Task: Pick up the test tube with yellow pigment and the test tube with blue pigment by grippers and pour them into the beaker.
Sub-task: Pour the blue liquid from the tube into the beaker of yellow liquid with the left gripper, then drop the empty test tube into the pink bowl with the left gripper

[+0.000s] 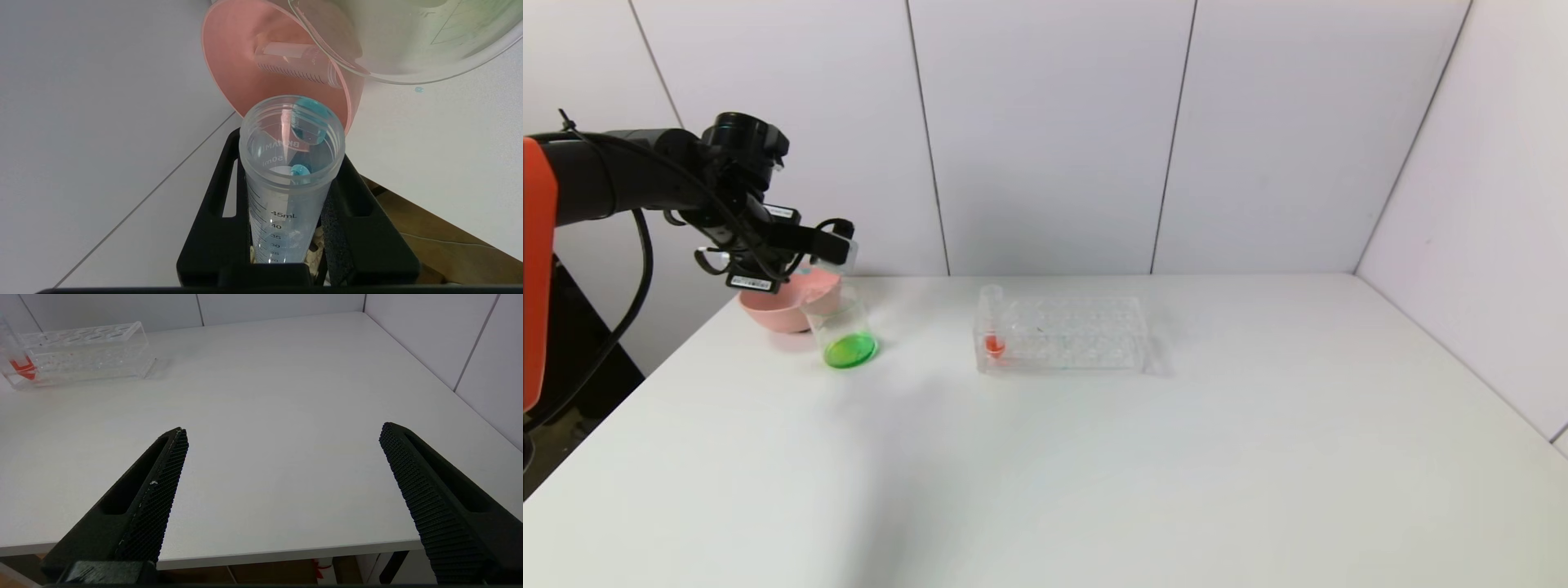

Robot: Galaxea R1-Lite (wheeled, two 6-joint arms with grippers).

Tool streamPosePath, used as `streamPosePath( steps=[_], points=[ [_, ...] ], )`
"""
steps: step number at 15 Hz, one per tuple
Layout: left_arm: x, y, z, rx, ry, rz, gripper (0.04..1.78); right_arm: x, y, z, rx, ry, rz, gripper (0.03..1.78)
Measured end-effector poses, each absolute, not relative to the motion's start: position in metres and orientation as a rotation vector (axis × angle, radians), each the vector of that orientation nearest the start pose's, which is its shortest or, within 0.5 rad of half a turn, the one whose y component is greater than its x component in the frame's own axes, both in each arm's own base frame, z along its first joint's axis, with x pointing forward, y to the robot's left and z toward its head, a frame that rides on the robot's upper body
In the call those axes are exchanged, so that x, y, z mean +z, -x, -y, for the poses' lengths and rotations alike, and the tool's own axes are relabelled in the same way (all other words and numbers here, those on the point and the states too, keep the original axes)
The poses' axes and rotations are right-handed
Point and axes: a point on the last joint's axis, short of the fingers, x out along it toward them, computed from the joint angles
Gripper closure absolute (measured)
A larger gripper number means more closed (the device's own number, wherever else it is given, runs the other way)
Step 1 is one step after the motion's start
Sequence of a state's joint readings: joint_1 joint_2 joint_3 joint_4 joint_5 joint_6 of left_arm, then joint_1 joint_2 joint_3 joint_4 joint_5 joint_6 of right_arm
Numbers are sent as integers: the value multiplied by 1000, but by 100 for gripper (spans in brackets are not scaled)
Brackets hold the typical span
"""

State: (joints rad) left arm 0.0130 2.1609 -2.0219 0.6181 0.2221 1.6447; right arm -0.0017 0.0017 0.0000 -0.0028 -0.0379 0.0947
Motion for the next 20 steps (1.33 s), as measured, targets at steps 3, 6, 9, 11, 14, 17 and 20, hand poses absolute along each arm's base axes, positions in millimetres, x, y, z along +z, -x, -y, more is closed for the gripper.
streamPosePath(
  steps=[3,6,9,11,14,17,20],
  points=[
    [230,-424,-10,-454,-1637,-766,132,76,23,1,-40,-95,3,10],
    [230,-424,-10,-447,-1647,-774,132,76,23,1,-40,-95,3,10],
    [230,-424,-9,-446,-1649,-774,132,76,23,1,-40,-95,3,10],
    [230,-424,-9,-446,-1647,-772,132,76,23,1,-40,-95,3,10],
    [233,-423,-11,-423,-1610,-766,132,76,23,1,-40,-95,3,10],
    [240,-419,-14,-342,-1470,-769,132,76,23,1,-40,-95,3,10],
    [250,-413,-22,-246,-1239,-752,132,76,23,1,-40,-95,3,10]
  ],
)
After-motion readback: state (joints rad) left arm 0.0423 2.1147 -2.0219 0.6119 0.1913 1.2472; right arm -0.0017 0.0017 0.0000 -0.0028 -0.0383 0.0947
